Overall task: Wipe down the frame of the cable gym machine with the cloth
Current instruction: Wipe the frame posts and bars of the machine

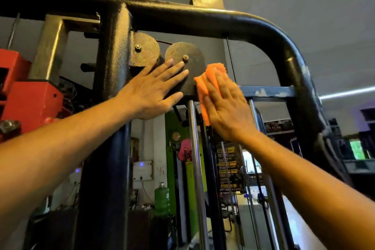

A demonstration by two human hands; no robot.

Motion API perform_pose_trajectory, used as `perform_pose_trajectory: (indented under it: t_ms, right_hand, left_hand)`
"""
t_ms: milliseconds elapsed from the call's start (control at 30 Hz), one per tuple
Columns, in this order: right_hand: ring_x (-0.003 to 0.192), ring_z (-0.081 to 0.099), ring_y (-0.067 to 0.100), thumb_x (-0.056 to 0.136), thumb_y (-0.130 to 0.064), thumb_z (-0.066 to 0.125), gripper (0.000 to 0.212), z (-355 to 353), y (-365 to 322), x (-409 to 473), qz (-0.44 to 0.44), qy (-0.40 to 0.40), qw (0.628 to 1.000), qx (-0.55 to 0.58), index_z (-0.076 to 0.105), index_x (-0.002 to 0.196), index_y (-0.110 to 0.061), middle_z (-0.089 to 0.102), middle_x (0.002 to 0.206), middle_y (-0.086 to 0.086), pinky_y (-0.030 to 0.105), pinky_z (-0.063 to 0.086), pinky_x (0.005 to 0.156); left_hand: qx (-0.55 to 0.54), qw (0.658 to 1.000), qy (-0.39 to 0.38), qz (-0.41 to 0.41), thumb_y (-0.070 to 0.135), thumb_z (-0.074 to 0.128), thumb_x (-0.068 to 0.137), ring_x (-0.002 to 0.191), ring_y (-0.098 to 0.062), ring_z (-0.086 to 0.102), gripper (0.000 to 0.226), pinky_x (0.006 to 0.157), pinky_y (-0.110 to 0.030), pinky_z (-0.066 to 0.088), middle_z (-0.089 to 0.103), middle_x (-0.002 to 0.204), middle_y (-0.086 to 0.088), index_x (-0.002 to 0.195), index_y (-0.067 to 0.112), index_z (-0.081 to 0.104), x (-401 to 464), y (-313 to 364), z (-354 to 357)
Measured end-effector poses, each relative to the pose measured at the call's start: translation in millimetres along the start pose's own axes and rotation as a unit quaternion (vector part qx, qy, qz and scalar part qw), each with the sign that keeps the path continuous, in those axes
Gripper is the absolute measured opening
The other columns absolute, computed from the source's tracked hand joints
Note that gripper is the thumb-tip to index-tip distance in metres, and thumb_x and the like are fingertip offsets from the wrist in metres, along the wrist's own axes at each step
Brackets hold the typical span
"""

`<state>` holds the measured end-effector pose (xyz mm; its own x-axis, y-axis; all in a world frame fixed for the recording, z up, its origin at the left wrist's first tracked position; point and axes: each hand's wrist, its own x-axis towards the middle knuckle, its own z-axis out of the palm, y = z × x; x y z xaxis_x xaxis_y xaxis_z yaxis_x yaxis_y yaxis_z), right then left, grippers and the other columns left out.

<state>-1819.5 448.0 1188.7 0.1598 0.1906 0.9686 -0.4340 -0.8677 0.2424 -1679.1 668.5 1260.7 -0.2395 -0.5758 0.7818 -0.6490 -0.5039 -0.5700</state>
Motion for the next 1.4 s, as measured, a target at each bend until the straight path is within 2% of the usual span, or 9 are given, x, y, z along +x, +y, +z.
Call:
perform_pose_trajectory:
  t_ms: [100,167,333,533,767,867,967,1200,1400]
  right_hand:
    - [0.169,-0.011,0.023,0.115,-0.057,0.011,0.06,-7.9,31.5,9.7,0.115,-0.011,0.992,0.047,-0.015,0.169,-0.047,-0.013,0.182,-0.003,0.055,0.004,0.137]
    - [0.169,-0.004,0.025,0.117,-0.054,0.015,0.061,-7.5,18.7,18.4,0.156,0.009,0.985,0.07,-0.005,0.172,-0.037,-0.005,0.183,0.001,0.055,0.005,0.137]
    - [0.168,-0.017,0.021,0.118,-0.051,0.021,0.07,3.9,2.0,-13.1,0.041,0.019,0.999,0.03,-0.013,0.173,-0.025,-0.023,0.18,-0.001,0.05,0.001,0.137]
    - [0.168,-0.015,0.019,0.113,-0.064,0.009,0.067,-6.3,69.6,-19.3,0.167,0.02,0.984,0.062,-0.009,0.173,-0.039,-0.02,0.181,-0.007,0.056,0.004,0.136]
    - [0.169,-0.005,0.021,0.118,-0.056,0.022,0.067,-4.4,65.4,-19.1,0.053,0.023,0.997,0.046,0.005,0.175,-0.027,-0.002,0.183,-0.003,0.045,0.002,0.137]
    - [0.168,-0.012,0.018,0.113,-0.058,0.012,0.069,-11.9,113.0,-27.4,0.075,-0.008,0.997,-0.004,-0.001,0.175,-0.03,-0.009,0.183,-0.003,0.048,0.0,0.137]
    - [0.167,-0.015,0.024,0.109,-0.059,0.02,0.075,-21.1,153.2,-37.4,0.129,-0.031,0.991,-0.033,-0.006,0.174,-0.032,-0.014,0.182,-0.001,0.057,0.005,0.136]
    - [0.167,-0.02,0.019,0.116,-0.058,0.019,0.071,-17.4,112.8,-25.5,0.043,-0.008,0.998,0.046,-0.006,0.174,-0.027,-0.015,0.182,-0.004,0.049,-0.01,0.136]
    - [0.167,-0.016,0.019,0.11,-0.065,0.008,0.073,-16.7,167.5,-38.6,0.119,0.008,0.993,0.014,-0.013,0.172,-0.033,-0.017,0.181,-0.007,0.056,-0.002,0.136]
  left_hand:
    - [-0.042,0.999,-0.002,-0.016,0.07,0.007,0.099,0.163,-0.009,-0.02,0.079,0.133,-0.047,-0.012,-0.013,0.178,0.014,0.171,0.04,-0.001,3.8,19.6,4.9]
    - [-0.049,0.999,0.001,-0.021,0.065,0.009,0.101,0.163,-0.009,-0.019,0.077,0.133,-0.045,-0.013,-0.011,0.178,0.014,0.172,0.038,0.001,9.2,30.8,6.3]
    - [-0.076,0.995,0.019,-0.057,0.057,0.013,0.101,0.164,-0.011,-0.016,0.075,0.133,-0.047,-0.013,-0.006,0.18,0.011,0.172,0.034,0.007,22.3,53.2,12.5]
    - [-0.074,0.996,0.017,-0.041,0.053,0.012,0.103,0.164,-0.012,-0.018,0.071,0.133,-0.046,-0.014,-0.008,0.18,0.012,0.172,0.038,0.006,29.2,61.2,17.4]
    - [-0.05,0.998,0.013,-0.033,0.062,0.001,0.097,0.164,-0.014,-0.021,0.08,0.133,-0.049,-0.012,-0.008,0.179,0.014,0.172,0.036,0.001,47.1,100.6,32.0]
    - [-0.041,0.998,0.015,-0.035,0.062,0.001,0.098,0.164,-0.015,-0.022,0.079,0.133,-0.05,-0.011,-0.007,0.179,0.014,0.172,0.035,-0.001,48.0,108.1,34.5]
    - [-0.043,0.998,0.012,-0.04,0.061,0.006,0.1,0.164,-0.015,-0.022,0.077,0.133,-0.049,-0.012,-0.008,0.179,0.014,0.172,0.035,0.0,46.7,110.8,33.7]
    - [-0.07,0.996,0.008,-0.062,0.06,0.007,0.101,0.164,-0.012,-0.018,0.078,0.133,-0.05,-0.013,-0.006,0.179,0.013,0.173,0.031,0.002,68.0,145.0,33.6]
    - [-0.09,0.995,0.008,-0.046,0.062,0.009,0.104,0.163,-0.007,-0.02,0.074,0.133,-0.044,-0.015,-0.007,0.179,0.016,0.172,0.035,0.001,70.9,141.1,36.4]
